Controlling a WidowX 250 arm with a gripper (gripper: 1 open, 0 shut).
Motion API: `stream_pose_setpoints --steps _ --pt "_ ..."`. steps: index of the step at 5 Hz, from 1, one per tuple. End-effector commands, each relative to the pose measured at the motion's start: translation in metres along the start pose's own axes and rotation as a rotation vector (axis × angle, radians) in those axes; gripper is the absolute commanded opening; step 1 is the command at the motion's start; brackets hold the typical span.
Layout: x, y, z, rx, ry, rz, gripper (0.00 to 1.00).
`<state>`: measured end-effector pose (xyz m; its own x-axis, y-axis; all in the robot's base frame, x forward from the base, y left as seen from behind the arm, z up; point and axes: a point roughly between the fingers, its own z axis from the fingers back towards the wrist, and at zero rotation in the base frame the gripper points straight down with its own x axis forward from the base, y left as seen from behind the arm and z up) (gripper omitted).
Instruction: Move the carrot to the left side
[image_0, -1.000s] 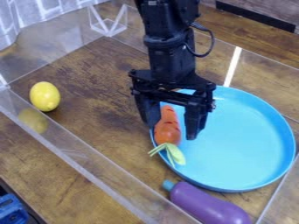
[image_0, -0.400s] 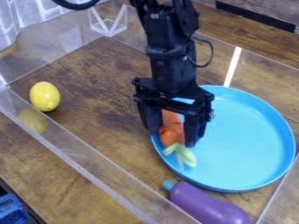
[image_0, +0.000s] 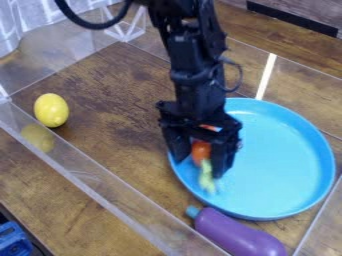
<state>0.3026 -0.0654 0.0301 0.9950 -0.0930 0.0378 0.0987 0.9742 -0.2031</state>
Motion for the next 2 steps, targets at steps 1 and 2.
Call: stream_pose_setpoints --steps 1,2 --pt "0.015 0.012 0.006 -0.001 -0.051 -0.041 0.0" --pt "0.017 0.022 0.007 0.003 -0.043 -0.084 0.0"
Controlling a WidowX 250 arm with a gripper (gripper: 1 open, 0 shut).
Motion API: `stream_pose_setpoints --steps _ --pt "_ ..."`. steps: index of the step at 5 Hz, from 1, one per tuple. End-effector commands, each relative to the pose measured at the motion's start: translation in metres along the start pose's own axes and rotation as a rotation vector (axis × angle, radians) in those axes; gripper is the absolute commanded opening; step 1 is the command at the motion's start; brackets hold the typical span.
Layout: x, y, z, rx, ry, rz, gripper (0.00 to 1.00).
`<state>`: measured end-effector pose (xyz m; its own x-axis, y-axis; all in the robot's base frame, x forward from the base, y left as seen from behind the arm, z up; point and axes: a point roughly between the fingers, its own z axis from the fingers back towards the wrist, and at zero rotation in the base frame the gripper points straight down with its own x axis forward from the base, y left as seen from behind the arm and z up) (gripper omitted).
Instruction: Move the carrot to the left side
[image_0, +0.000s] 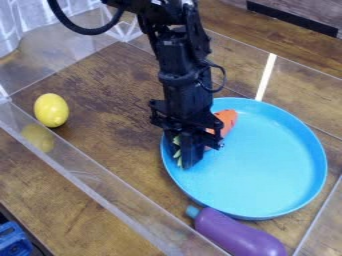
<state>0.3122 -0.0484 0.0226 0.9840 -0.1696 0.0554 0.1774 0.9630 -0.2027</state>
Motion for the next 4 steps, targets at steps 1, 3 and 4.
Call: stream_pose_setpoints --steps 1,3,4 --pt "0.008 0.014 0.031 0.012 -0.044 -0.011 0.0" --pt "0.008 0.044 0.089 0.044 -0.096 0.02 0.0" --pt "0.008 0.062 0.113 0.057 -0.115 0.039 0.0"
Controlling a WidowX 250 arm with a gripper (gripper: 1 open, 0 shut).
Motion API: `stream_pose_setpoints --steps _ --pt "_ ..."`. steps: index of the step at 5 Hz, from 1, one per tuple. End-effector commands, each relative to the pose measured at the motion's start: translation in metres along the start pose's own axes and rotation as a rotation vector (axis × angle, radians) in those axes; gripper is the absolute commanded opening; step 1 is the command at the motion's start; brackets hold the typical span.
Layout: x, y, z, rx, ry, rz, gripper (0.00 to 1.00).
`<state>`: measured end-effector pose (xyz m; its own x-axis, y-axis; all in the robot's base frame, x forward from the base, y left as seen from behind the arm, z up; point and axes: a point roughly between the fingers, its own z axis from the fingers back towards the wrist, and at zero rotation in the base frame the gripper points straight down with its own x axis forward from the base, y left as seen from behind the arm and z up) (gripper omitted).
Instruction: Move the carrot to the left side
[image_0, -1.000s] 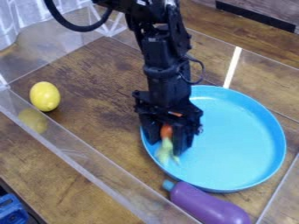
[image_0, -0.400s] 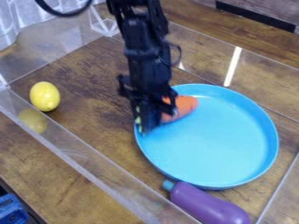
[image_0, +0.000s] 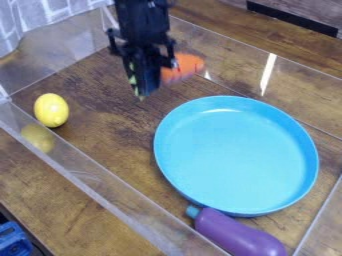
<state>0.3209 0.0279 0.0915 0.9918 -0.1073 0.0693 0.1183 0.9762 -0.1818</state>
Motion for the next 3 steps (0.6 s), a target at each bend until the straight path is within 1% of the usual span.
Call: stream_pose_setpoints --steps 1,3 --pt "0.006 0.016 0.037 0.04 -0.087 -0.026 0.0" --pt "-0.01 0.024 0.011 0.059 -0.067 0.016 0.0"
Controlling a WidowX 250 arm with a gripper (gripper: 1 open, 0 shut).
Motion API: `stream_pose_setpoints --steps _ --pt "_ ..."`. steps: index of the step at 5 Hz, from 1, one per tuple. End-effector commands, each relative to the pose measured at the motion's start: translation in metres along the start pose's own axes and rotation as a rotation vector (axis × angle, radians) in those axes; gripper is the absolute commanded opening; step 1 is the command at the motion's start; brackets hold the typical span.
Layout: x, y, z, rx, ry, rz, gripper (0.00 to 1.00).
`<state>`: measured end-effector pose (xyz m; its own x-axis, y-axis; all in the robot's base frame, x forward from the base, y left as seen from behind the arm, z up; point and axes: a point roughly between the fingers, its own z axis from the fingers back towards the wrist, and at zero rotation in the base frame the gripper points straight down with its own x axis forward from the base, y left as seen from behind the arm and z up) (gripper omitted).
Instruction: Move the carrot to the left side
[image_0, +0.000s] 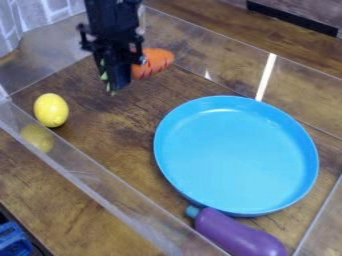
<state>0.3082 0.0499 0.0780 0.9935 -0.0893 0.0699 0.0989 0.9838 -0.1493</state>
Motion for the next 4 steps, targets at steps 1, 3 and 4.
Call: stream_pose_setpoints --steps 1,3,4 --pt "0.002 -0.002 0.009 0.027 -0.047 -0.049 0.0" --pt "0.007 -0.005 -0.001 0.027 -0.05 -0.044 0.0" --pt "0.013 -0.004 -0.004 0.034 -0.056 -0.001 0.0"
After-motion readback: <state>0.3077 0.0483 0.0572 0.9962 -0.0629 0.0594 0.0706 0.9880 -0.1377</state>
